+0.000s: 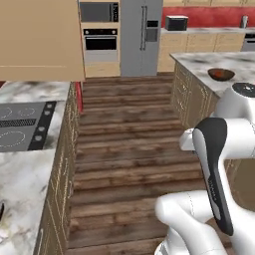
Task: Pick the tomatos from the cabinet and place them in one bowl. Pick the sweet potato from the sink and place it in the other bowl.
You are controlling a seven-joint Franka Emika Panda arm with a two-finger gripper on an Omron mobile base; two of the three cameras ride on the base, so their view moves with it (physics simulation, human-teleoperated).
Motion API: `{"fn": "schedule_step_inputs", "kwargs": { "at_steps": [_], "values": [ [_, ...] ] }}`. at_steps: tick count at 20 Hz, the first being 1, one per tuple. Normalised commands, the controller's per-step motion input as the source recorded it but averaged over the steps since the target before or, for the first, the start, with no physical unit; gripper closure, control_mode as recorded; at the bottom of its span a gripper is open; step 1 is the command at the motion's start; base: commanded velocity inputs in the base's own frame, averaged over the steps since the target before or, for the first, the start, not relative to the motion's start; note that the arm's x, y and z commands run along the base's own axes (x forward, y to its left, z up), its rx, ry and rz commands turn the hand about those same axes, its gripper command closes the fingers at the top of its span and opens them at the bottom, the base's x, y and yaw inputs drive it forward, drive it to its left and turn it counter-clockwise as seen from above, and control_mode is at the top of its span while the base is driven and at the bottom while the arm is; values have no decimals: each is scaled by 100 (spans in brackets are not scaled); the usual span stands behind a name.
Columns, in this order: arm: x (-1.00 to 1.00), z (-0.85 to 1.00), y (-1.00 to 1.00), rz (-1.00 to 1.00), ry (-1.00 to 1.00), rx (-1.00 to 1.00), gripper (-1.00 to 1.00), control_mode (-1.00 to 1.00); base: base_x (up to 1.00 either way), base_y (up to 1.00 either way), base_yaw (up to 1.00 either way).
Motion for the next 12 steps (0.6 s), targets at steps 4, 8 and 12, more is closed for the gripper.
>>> {"fn": "schedule_step_inputs", "kwargs": {
  "at_steps": [4,8,12],
  "values": [
    [0,0,0,0,0,0,100,100,34,-5,-33],
    [0,0,0,0,0,0,100,100,96,-53,-1],
    [0,0,0,0,0,0,100,100,78,-60,9]
  ]
}}
